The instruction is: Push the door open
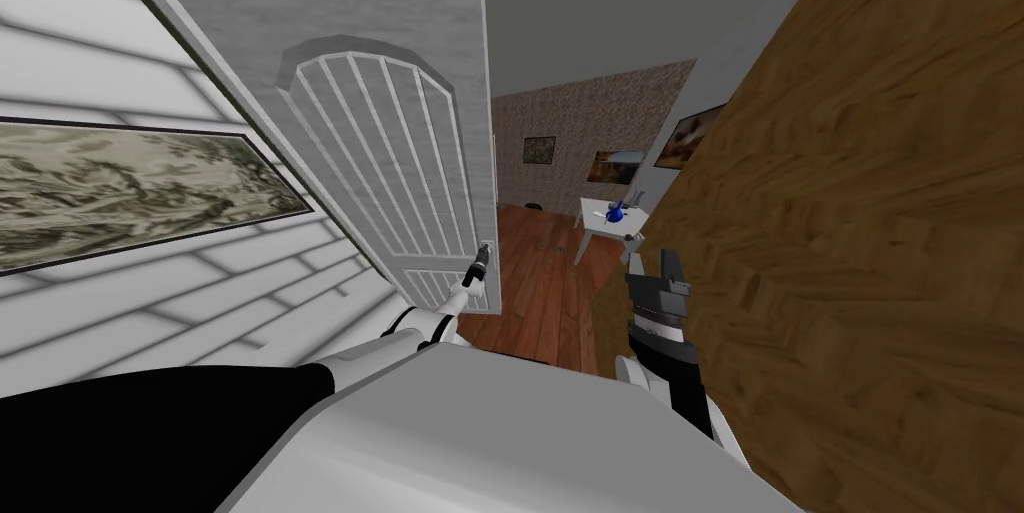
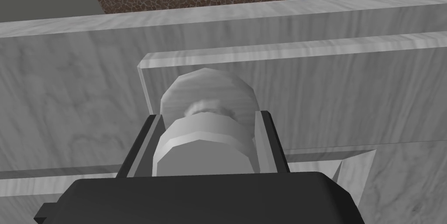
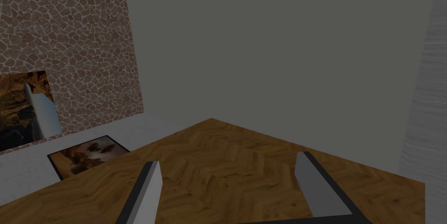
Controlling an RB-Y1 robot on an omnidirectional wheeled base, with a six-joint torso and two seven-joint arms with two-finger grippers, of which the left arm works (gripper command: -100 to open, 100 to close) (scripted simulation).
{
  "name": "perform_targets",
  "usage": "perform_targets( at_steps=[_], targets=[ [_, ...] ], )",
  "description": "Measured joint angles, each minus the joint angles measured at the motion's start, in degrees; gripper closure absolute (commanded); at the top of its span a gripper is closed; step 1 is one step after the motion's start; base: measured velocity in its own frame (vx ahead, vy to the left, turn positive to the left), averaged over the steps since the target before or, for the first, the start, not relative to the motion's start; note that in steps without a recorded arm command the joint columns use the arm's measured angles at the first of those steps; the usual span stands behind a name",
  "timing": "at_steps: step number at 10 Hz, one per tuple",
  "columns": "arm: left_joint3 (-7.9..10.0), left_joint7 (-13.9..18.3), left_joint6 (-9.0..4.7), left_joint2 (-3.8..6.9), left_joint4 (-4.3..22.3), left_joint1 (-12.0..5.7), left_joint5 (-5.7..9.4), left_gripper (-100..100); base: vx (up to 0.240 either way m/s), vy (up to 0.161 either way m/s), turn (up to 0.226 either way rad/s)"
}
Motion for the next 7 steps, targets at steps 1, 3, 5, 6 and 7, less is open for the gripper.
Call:
perform_targets(
  at_steps=[1, 3, 5, 6, 7],
  targets=[
    [0.48, -0.1, -1.11, 0.38, 1.7, -0.7, 0.19, 100, 0.067, -0.038, 0.026],
    [0.48, -0.7, 1.83, -0.04, -4.2, 2.07, 0.05, 100, 0.037, -0.041, 0.039],
    [1.19, -0.9, 3.62, 0.17, -6.8, 3.53, 0.36, 100, 0.105, -0.081, 0.035],
    [1.2, -0.5, 3.43, 0.73, -6.7, 3.57, 0.46, 100, 0.034, -0.018, 0.018],
    [1.54, -0.5, 2.66, 0.79, -5.5, 2.82, 0.56, 100, 0.102, -0.051, 0.041]
  ],
)
